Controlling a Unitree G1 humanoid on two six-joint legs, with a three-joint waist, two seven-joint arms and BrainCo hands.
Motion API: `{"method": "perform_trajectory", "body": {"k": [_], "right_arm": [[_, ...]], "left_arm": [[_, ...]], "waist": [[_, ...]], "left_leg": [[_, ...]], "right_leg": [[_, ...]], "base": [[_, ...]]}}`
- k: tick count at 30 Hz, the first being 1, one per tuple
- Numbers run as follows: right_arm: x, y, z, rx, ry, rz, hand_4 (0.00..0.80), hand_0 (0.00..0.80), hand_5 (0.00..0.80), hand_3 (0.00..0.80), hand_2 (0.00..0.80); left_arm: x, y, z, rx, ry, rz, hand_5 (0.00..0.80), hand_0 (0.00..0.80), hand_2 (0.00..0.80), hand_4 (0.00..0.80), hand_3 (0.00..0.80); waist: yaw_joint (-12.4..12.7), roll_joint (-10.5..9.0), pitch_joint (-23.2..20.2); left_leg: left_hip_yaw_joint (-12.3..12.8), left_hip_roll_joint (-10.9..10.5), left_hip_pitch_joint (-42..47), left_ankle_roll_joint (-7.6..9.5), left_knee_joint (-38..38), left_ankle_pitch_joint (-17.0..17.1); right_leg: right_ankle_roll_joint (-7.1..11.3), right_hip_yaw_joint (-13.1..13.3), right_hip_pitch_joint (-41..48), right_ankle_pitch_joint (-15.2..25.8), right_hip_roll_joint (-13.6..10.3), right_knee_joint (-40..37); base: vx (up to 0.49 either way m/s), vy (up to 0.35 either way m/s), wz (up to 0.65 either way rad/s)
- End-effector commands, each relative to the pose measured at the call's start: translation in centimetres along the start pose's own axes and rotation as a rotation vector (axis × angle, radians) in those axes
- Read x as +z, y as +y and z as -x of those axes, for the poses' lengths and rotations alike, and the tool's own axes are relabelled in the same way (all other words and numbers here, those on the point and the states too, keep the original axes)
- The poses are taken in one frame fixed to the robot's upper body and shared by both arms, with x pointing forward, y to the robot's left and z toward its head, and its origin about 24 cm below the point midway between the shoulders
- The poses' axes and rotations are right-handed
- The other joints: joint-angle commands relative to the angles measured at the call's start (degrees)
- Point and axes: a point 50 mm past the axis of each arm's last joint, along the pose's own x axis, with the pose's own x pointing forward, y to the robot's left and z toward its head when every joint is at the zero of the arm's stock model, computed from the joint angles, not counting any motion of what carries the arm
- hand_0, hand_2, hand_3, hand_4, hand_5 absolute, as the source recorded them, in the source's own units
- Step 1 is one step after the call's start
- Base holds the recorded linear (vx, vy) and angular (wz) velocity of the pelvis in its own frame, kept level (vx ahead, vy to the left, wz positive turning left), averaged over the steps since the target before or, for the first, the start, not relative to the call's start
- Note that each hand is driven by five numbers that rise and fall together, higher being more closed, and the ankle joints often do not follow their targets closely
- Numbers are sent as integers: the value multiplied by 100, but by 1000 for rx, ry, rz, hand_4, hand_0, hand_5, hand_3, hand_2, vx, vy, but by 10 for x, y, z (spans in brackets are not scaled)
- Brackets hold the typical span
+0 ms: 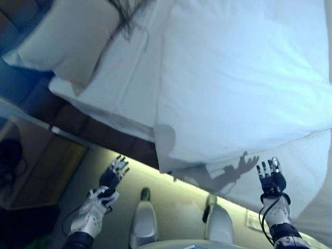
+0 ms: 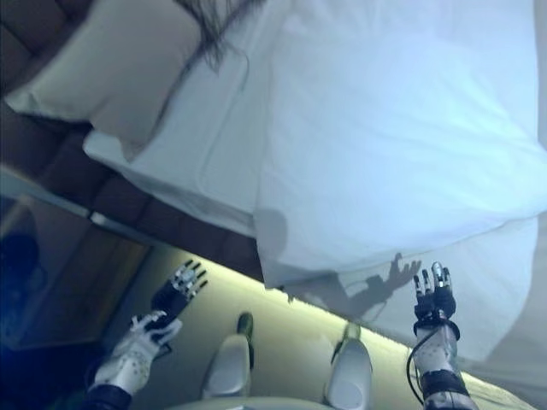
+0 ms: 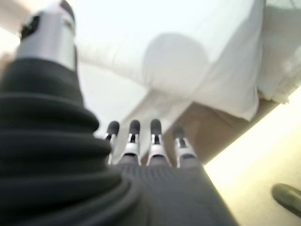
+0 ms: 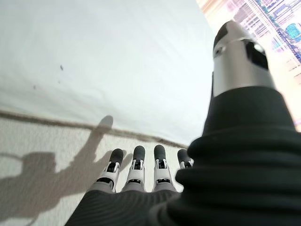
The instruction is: Make the bed neatly
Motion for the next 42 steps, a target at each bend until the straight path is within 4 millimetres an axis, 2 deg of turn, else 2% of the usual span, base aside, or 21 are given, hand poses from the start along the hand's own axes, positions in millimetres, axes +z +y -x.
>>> {"method": "perform_trajectory", "body": {"k": [1, 4, 8, 11, 14, 19, 23, 28, 31, 36, 42], "right_arm": [[19, 14, -12, 93, -24, -185, 0, 0, 0, 0, 0], [33, 14, -19, 90, -63, -306, 0, 0, 0, 0, 0], [54, 1, -20, 51, -122, -419, 0, 0, 0, 0, 0], [79, 1, -23, 54, -183, -467, 0, 0, 0, 0, 0], [92, -4, -22, 39, -230, -502, 0, 0, 0, 0, 0], [124, -6, -20, -17, -334, -568, 0, 0, 0, 0, 0], [133, -15, -16, -83, -354, -579, 0, 0, 0, 0, 0], [140, -18, -12, -46, -377, -622, 0, 0, 0, 0, 0], [141, -8, -17, -10, -338, -558, 0, 0, 0, 0, 0], [152, 7, -21, 65, -356, -547, 0, 0, 0, 0, 0], [165, 45, -30, 254, -348, -468, 0, 0, 0, 0, 0]], "left_arm": [[34, -3, -1, -51, -113, -19, 0, 0, 0, 0, 0], [46, -6, -7, -70, -136, -33, 0, 0, 0, 0, 0], [51, -3, -6, -65, -137, -59, 0, 0, 0, 0, 0], [56, -5, -7, -79, -138, -64, 0, 0, 0, 0, 0], [61, -8, -8, -101, -146, -73, 0, 0, 0, 0, 0], [71, -11, -9, -127, -170, -95, 0, 0, 0, 0, 0], [75, -11, -8, -134, -188, -93, 0, 0, 0, 0, 0], [84, -12, -8, -149, -205, -109, 0, 0, 0, 0, 0], [88, -17, -9, -176, -218, -101, 0, 0, 0, 0, 0], [91, -25, -10, -198, -234, -112, 0, 0, 0, 0, 0], [98, -34, -11, -255, -269, -89, 0, 0, 0, 0, 0]], "waist": [[161, -29, -26], [281, -73, 110], [432, -126, 195], [536, -96, 202], [613, -78, 204], [688, -19, 242], [691, -3, 301], [665, -7, 403], [642, 63, 484], [700, 182, 630], [724, 399, 769]], "left_leg": [[-471, 227, -901, 19, 136, 811], [-548, 243, -1280, -70, 159, 908], [-676, 287, -1524, -137, 303, 847], [-748, 209, -1623, -127, 226, 881], [-787, 139, -1708, -109, 131, 942], [-803, -36, -1769, -77, -50, 1026], [-767, -118, -1809, -47, -86, 1044], [-787, -171, -1852, -16, -49, 1030], [-770, -217, -1925, 15, -76, 1089], [-762, -307, -2063, 42, 10, 1036], [-675, -473, -2315, 148, -95, 1175]], "right_leg": [[598, 87, 125, 770, -665, -514], [638, -56, -71, 804, -727, -536], [662, -202, -203, 763, -739, -455], [689, -216, -328, 737, -793, -392], [703, -215, -431, 723, -841, -347], [704, -242, -534, 773, -896, -405], [704, -239, -619, 792, -896, -402], [704, -191, -747, 856, -941, -339], [704, -147, -922, 916, -969, -310], [704, -121, -1184, 893, -1103, -133], [704, 16, -1677, 937, -1239, 15]], "base": [[-161, -78, 13], [-98, -114, 23], [22, -105, 12], [37, -14, 8], [36, -8, 9], [48, -22, 6], [17, -10, 11], [33, -52, 4], [-27, 26, 0], [0, 0, 0], [-23, 75, 7]]}}
